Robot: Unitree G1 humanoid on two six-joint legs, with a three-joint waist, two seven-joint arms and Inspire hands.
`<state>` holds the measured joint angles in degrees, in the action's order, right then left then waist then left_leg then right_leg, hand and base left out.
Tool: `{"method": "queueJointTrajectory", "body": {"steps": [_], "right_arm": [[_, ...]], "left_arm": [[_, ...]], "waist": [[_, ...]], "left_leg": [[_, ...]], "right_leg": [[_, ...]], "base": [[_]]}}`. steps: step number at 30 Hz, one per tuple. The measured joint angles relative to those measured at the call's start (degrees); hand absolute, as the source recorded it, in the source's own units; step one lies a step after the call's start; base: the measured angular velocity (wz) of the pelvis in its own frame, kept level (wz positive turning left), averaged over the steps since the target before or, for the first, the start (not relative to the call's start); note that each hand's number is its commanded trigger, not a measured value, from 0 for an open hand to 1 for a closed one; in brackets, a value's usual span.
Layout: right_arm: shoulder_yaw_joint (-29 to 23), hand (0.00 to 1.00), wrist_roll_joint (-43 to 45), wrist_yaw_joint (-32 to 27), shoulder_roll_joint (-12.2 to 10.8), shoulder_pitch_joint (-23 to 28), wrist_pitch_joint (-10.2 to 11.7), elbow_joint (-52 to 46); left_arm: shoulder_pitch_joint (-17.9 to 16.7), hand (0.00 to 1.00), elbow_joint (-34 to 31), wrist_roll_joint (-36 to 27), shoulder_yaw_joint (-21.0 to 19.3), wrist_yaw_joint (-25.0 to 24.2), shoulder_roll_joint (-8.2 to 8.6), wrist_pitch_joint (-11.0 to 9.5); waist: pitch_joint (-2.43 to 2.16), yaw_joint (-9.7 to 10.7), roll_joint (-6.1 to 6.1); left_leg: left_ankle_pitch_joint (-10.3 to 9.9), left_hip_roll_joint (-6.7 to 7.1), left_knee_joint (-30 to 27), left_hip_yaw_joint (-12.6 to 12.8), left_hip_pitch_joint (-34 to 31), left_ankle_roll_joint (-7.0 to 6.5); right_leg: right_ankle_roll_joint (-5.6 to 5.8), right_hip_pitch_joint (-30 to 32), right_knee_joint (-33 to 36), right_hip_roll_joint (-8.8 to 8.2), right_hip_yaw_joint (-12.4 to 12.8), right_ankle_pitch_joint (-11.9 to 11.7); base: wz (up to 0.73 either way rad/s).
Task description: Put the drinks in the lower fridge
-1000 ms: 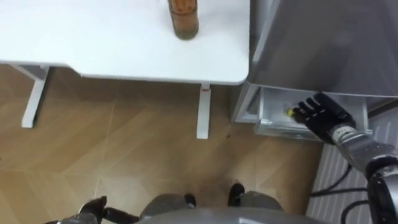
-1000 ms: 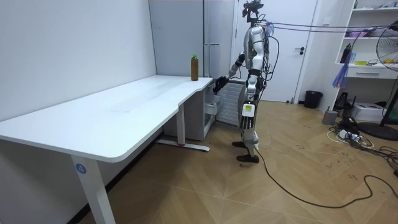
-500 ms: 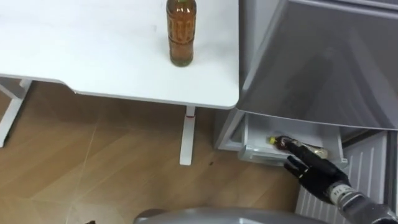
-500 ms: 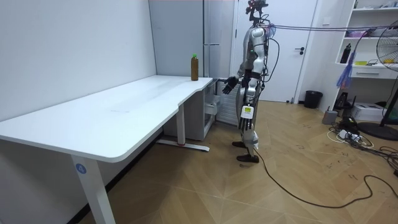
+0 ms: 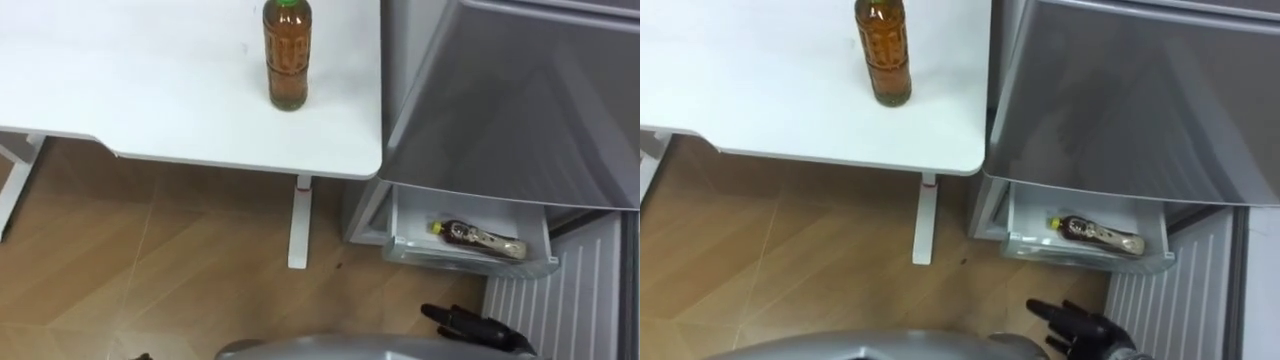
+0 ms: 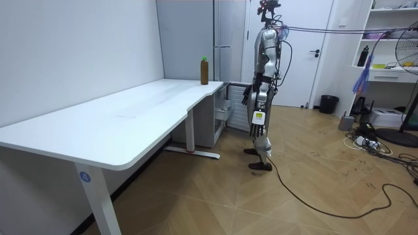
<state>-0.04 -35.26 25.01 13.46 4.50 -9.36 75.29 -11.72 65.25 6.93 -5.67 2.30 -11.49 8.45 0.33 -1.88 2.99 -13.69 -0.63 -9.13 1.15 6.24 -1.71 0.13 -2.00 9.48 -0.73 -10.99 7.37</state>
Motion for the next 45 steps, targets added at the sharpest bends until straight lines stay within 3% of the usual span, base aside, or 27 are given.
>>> {"method": "queueJointTrajectory", "body": {"steps": [2,15,19,24,28,32,38,45], "right_arm": [[0.5,0.00,3.9,-1.1,-0.2,0.4,0.0,0.3],[0.9,0.00,6.3,-9.3,-2.1,0.1,1.2,0.8],[0.8,0.00,6.8,-10.2,-2.2,-0.1,1.2,0.6],[0.3,0.00,7.1,-11.7,-2.2,-0.1,1.2,0.3],[0.5,0.00,7.4,-12.5,-2.4,-0.2,2.1,0.3],[0.5,0.00,8.3,-13.6,-2.7,-0.2,3.1,0.2],[0.5,0.00,8.6,-13.6,-2.7,-0.2,4.5,0.2],[-1.3,0.00,10.0,-13.6,-2.7,0.5,5.0,-0.4]], "left_arm": [[-0.3,0.00,0.1,0.1,-0.1,-0.1,0.46,0.4],[1.4,0.00,1.4,2.2,-0.3,1.4,0.84,3.7],[1.2,0.00,1.2,2.7,-0.4,2.3,1.23,5.1],[2.3,0.00,1.1,2.8,-0.9,3.2,2.07,5.2],[2.6,0.00,-1.0,2.2,-1.2,6.0,2.51,4.9],[3.4,0.00,-3.6,-3.1,-1.6,8.9,3.08,2.1],[5.1,0.00,-5.5,-9.4,-2.1,11.8,3.14,-1.2],[4.7,0.00,-13.0,-11.4,-4.9,16.9,3.26,-2.3]], "waist": [[0.01,0.0,0.03],[-0.05,0.1,-0.05],[-0.06,0.2,-0.61],[-0.04,0.4,-1.52],[-0.03,0.4,-1.72],[-0.06,0.5,-1.76],[-0.11,1.7,-1.80],[-0.15,1.8,-1.72]], "left_leg": [[-0.2,0.05,-0.1,0.1,-0.1,-0.03],[-0.2,-0.28,0.0,1.3,0.6,0.05],[-0.5,-0.67,-0.1,1.8,0.9,0.32],[-0.6,-0.76,0.1,1.9,1.0,0.39],[-0.7,-0.79,0.1,2.7,1.3,0.40],[-0.7,-0.93,0.5,3.4,1.9,0.40],[-0.7,-0.95,0.5,3.5,2.4,0.41],[-0.7,-0.96,0.8,3.6,2.5,0.41]], "right_leg": [[0.01,-0.1,0.0,0.00,0.0,0.0],[-0.07,0.0,-0.2,0.63,2.1,-0.1],[-0.26,0.0,-0.2,1.18,2.9,-0.2],[-0.31,-0.1,0.1,1.25,3.0,-0.3],[-0.47,0.0,0.2,1.34,3.4,-0.4],[-0.53,0.0,0.3,1.68,4.7,-0.4],[-0.53,-0.1,0.2,1.77,4.6,-0.4],[-0.52,-0.1,0.2,1.83,4.5,-0.4]], "base": [[0.00],[-0.05],[-0.09],[-0.01],[-0.07],[-0.14],[-0.02],[-0.01]]}}
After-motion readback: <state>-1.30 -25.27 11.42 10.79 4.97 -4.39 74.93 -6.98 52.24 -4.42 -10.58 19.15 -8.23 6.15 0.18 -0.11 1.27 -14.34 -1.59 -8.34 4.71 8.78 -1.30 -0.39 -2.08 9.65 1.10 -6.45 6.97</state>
